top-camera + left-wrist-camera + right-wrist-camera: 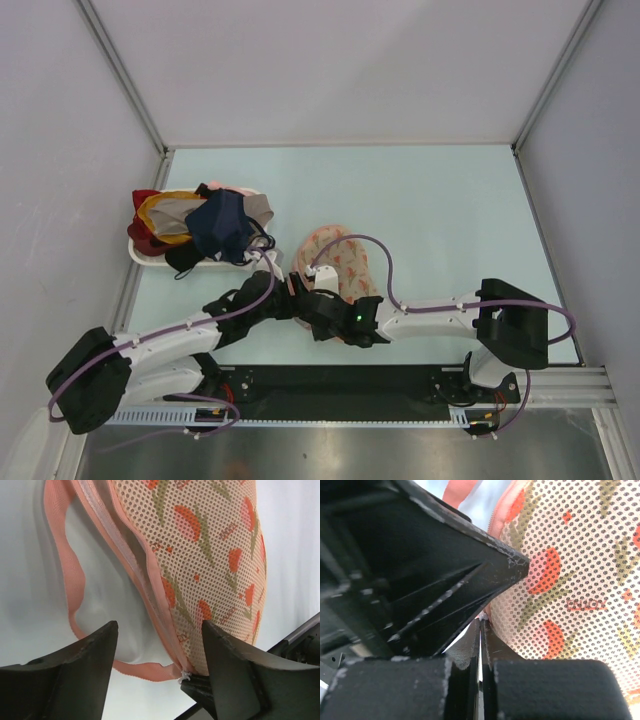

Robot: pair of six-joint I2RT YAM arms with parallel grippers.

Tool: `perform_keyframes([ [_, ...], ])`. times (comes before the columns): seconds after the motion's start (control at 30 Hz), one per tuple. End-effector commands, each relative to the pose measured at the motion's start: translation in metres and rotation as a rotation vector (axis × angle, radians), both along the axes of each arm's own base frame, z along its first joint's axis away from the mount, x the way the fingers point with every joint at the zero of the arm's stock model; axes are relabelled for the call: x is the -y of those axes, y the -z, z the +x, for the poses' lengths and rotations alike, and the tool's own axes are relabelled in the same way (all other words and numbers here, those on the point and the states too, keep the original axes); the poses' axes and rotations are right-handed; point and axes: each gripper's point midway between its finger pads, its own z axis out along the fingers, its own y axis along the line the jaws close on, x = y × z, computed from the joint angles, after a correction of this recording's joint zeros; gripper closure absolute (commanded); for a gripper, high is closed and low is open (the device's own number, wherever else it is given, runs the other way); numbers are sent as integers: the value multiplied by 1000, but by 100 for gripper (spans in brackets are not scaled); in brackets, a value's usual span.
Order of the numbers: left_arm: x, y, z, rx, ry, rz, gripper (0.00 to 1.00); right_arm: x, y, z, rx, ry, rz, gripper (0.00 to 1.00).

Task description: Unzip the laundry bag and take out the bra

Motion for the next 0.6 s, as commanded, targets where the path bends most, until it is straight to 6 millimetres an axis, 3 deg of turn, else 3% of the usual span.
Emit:
perform_keyframes([
  [0.0, 10, -3, -1, -3, -8, -46, 31, -24, -23, 9, 42, -13, 80, 100],
  [0.43, 20, 3, -1, -33, 0, -83, 53, -22, -27, 11, 49, -2, 89, 100],
  [0.53, 22, 3, 0, -35, -3, -87, 72, -21, -28, 11, 50, -1, 88, 100],
  [0.57, 23, 2, 2, -33, -7, -90, 84, -21, -28, 11, 50, -1, 87, 100],
])
